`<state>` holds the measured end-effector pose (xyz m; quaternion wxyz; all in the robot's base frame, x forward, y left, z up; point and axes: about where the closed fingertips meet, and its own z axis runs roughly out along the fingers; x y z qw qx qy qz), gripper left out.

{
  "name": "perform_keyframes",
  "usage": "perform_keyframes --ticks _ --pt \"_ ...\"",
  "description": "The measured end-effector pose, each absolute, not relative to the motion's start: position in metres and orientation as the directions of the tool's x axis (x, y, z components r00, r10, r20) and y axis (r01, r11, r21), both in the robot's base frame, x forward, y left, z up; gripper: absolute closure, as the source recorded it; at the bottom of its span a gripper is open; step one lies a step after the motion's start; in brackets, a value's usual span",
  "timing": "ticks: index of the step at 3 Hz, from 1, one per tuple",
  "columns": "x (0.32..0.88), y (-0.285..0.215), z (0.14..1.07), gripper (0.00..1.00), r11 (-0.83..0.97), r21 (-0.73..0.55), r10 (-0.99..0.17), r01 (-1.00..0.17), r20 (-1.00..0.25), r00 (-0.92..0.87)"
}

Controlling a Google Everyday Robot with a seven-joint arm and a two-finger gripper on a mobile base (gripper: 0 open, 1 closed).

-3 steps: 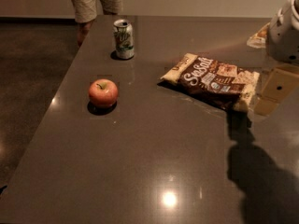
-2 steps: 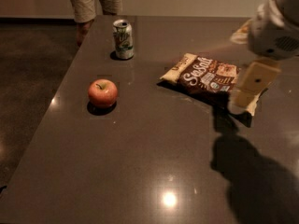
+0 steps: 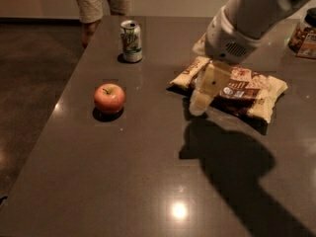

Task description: Pick apple

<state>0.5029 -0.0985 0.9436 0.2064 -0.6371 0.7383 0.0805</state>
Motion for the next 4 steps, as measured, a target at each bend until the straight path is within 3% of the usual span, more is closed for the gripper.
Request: perform_keyframes --ticks 2,4 --pt "0.514 -0.005 0.897 0.00 0.103 -0.099 -0.856 -0.990 -0.516 -0.037" --pt "0.523 0.069 0.873 0.00 0.041 -0.115 -0.841 -0.993 -0.541 0.028"
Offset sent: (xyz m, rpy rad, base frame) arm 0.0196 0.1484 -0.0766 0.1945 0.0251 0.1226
